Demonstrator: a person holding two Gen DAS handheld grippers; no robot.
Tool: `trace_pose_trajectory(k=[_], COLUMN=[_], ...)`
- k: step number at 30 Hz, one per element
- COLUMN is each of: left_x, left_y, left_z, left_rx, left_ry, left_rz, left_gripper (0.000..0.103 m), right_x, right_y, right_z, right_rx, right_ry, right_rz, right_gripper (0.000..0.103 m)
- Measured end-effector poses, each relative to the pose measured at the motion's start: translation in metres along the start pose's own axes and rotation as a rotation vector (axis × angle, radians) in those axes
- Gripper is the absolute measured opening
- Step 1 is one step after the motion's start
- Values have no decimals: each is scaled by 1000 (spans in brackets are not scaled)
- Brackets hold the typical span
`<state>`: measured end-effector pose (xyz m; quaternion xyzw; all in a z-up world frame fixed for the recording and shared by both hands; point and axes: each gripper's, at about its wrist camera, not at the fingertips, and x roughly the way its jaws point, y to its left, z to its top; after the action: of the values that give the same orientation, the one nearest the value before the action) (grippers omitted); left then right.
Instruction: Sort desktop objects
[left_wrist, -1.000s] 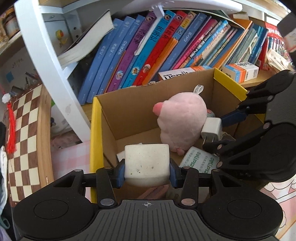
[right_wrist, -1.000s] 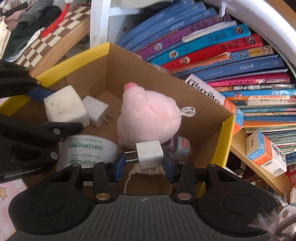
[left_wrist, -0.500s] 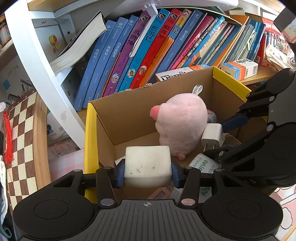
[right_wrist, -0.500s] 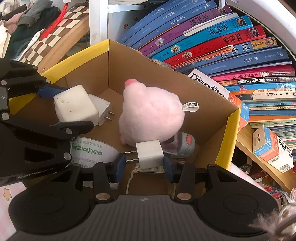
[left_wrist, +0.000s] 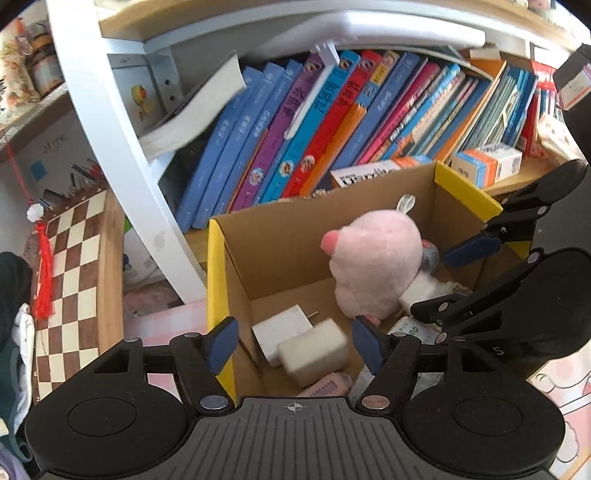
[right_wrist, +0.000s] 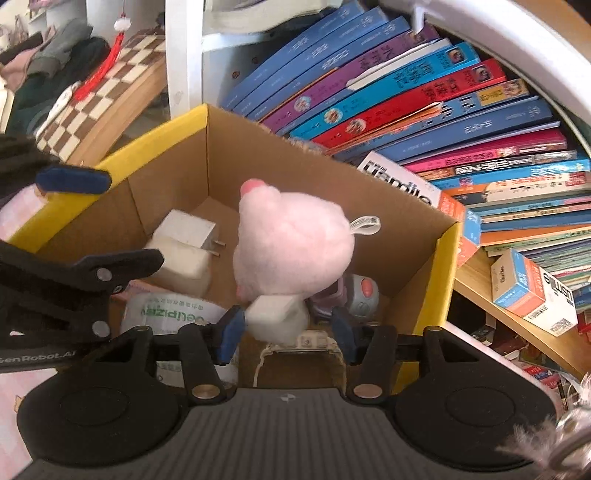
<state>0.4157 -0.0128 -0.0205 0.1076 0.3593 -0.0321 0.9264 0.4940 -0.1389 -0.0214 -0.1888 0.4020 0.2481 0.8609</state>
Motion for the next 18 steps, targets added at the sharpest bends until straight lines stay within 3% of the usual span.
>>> trace_pose_trajectory(k=[7,18], left_x=[-27,-73], left_y=[0,-1], left_z=[1,-6], left_rx=[-25,-30], left_ry=[-57,-136], left_rz=[6,22], left_gripper=[81,87], right_x=[-29,-81], right_y=[-2,10], right_z=[1,-13], right_rx=[46,107], right_ry=[-63,-145], right_rz=[-14,-61], right_gripper=[62,72])
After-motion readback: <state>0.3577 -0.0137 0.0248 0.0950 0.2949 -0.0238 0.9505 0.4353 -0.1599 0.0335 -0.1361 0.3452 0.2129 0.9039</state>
